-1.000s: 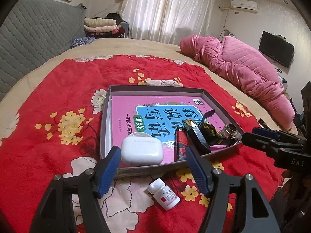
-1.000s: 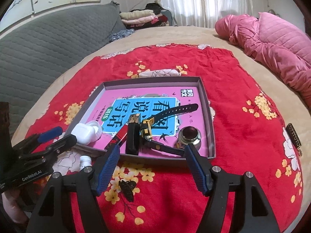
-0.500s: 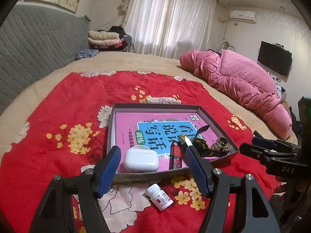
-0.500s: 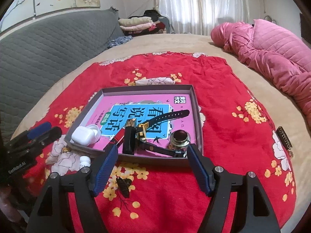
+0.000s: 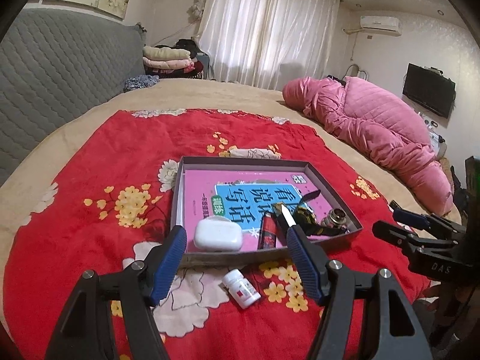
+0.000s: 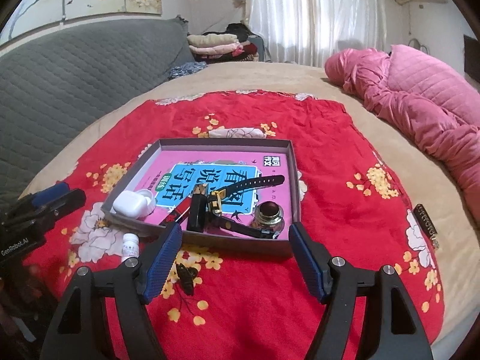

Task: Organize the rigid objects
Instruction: 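Withdraw both tools from the box toward the pill bottle and hair clip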

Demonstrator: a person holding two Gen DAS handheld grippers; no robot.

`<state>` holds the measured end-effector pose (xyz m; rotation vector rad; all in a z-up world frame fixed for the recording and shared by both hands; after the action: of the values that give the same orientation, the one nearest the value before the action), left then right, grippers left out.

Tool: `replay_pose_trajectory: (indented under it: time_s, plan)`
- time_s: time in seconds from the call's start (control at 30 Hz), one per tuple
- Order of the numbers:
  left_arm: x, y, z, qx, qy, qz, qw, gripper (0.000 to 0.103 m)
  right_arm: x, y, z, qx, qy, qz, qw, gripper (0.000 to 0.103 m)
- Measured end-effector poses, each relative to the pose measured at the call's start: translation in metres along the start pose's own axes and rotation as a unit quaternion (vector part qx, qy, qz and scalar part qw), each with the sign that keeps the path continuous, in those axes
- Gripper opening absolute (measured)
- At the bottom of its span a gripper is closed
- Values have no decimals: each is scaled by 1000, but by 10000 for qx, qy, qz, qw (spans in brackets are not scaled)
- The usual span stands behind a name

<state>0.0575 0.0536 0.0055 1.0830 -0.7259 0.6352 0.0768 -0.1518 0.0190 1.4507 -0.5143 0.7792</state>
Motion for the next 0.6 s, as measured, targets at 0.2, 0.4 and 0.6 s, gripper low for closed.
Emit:
replay_pose_trajectory:
  time_s: [0.2, 0.4, 0.6]
  plan:
    - [-12, 0, 7, 12, -40, -281, 9996, 69, -7, 4, -2, 51, 25, -9, 10000, 75]
    - [-27, -7, 11, -137, 11, -578, 9982, 69, -22, 4, -10, 134, 132, -130, 9997, 75]
    - [-33, -10, 12, -103, 22, -728, 9973, 69, -34, 4, -21, 254, 298, -243, 9989, 75]
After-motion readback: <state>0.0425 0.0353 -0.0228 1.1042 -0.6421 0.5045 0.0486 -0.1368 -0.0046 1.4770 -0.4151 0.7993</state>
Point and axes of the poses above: each gripper's, at about its wrist camera, not at the fingertips, and y roughly against the way its jaws point, z to its right, x to its top, the point moved 4 cm from there along -y, roughly the way its jaws point, and after that the axes turned 12 degrees about -x, right-handed, at the moved point
